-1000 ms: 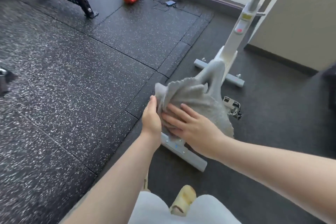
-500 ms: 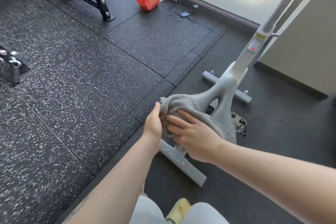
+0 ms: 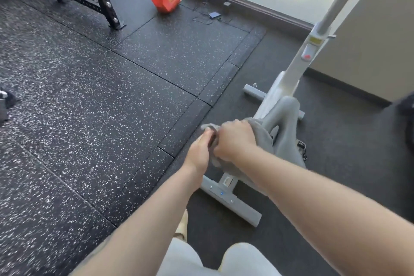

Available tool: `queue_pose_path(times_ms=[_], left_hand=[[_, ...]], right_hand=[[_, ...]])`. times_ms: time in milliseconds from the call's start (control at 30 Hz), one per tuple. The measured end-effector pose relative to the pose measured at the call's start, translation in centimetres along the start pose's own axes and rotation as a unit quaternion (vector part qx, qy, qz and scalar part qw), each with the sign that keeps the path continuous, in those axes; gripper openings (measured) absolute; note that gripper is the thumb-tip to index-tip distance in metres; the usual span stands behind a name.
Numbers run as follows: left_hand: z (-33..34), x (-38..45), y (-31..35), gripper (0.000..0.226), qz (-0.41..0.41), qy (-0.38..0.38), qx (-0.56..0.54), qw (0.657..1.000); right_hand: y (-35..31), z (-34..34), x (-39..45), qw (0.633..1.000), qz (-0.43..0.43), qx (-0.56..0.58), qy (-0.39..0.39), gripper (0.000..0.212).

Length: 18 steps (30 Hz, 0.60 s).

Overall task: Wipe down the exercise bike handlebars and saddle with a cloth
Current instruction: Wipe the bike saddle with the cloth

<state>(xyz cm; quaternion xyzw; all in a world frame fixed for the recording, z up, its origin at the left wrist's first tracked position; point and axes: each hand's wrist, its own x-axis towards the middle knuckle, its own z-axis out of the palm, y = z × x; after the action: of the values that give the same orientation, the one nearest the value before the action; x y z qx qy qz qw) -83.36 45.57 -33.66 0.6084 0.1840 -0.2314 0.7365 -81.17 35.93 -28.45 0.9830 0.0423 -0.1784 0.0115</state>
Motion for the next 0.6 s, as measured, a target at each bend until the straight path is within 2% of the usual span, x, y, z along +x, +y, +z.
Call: queue_pose_path(times_ms=[67,200,333,500,533,600], left_hand=[[-0.5,0.3,0.6,0.027,0.005,-0.021,0.025,0.999],[-0.3,1.0,1.7,0.031,0.007,-0.068,0.054,0.996],[0.5,1.6,2.3,0.031,0.013,-0.103,0.091,0.99],[0.6,2.5,2.7,0.03,-0.006,-0.153,0.129,0.98],[0.8,2.5,2.8,0.031,-0.01,-0.157,0.121,0.98],[1.0,2.4,2.6,0.033,-0.036,-0.157,0.073,0.984]], right_hand=[[0.7,-0.3,0.7,0.998,0.033,0.048,-0.005,0.015],[0.8,2.8,-1.5,0.994,-0.013,0.002,0.105,0.03],[2.6,0.0,3.1,0.991,0.116,0.067,0.013,0.027],[7.3,0.7,3.5,0.977,0.205,-0.034,0.05,0.042],[7.0,0.7,3.2,0.976,0.206,-0.041,0.049,0.044],[4.8,0.7,2.5,0.987,0.154,-0.034,0.037,0.043]])
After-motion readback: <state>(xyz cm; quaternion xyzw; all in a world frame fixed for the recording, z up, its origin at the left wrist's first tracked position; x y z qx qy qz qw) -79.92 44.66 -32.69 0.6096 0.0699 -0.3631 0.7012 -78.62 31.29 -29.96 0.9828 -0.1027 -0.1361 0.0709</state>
